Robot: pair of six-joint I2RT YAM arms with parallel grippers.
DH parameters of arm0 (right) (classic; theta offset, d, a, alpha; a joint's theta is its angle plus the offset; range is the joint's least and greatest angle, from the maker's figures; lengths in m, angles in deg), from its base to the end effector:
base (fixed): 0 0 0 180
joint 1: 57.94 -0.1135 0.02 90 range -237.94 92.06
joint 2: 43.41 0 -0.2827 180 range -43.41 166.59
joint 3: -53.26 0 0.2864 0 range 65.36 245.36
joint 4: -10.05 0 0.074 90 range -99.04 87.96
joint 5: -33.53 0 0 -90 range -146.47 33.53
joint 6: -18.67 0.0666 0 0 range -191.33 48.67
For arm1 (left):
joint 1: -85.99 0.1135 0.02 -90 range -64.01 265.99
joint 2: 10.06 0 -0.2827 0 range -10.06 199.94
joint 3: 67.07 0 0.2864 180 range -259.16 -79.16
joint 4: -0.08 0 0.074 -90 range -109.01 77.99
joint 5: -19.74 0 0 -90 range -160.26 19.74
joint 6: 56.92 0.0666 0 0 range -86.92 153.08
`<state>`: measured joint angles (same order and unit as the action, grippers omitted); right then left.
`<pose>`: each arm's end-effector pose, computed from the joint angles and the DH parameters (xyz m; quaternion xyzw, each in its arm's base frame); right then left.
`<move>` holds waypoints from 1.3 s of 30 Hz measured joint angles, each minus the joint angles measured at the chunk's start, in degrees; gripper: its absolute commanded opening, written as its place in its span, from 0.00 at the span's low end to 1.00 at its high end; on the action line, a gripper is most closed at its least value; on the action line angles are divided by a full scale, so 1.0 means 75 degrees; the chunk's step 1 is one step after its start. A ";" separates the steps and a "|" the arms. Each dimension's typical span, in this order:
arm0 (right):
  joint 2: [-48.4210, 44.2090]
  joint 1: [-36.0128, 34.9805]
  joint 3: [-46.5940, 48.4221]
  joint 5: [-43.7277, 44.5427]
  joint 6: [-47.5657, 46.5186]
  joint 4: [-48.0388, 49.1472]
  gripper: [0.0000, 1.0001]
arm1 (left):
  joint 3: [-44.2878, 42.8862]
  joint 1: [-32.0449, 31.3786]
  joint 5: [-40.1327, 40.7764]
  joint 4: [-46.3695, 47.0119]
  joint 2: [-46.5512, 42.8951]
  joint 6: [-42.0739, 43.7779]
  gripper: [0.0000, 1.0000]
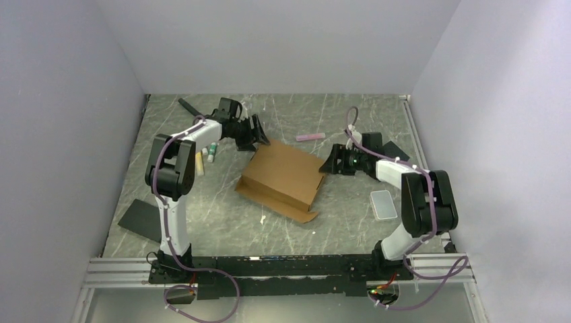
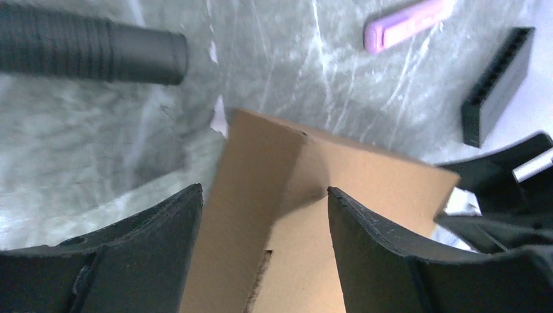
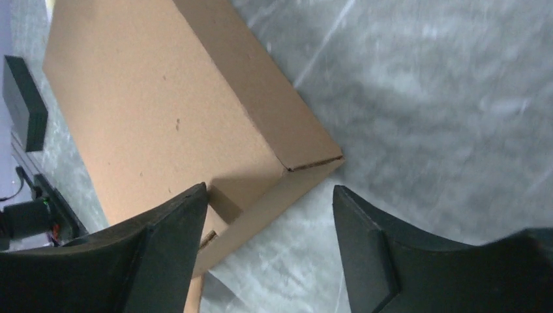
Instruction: Fold the paper box
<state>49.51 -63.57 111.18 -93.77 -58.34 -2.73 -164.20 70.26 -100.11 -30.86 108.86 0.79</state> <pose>0.3487 0.0749 0.1375 -0.0582 0.8895 0.3496 0.2885 0.4746 -0.1681 0.1498 -0.0504 0.9179 -0.3486 0.1827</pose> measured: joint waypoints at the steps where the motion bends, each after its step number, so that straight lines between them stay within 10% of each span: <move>1: -0.0143 0.0038 -0.0172 -0.0003 0.0052 0.0003 0.81 | -0.0058 -0.0003 0.0163 -0.0035 -0.0006 0.0058 0.77; 10: -0.1853 0.1530 -0.0644 -0.0350 -0.0720 -0.0554 0.86 | 0.2369 0.0047 0.2235 0.0323 -0.3966 0.0810 0.99; 20: -0.4019 0.1486 -0.0245 -0.1886 -0.4164 -0.1947 1.00 | 0.6554 -0.0265 0.0592 0.2783 -0.7414 -0.0268 0.99; 31: -0.4293 0.0358 0.0309 -0.3448 -0.8038 -0.3981 1.00 | 0.7242 -0.6883 0.3972 0.3701 -0.8157 0.2256 0.98; 39: -0.4829 0.0289 -0.0761 -0.3177 -0.7682 -0.3544 0.99 | 0.7609 -0.8489 0.6231 0.5872 -0.5386 0.4549 0.96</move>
<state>13.30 -61.40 105.47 -117.60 -115.95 -29.31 -107.13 6.59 -53.37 13.18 68.46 34.91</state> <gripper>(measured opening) 0.993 0.984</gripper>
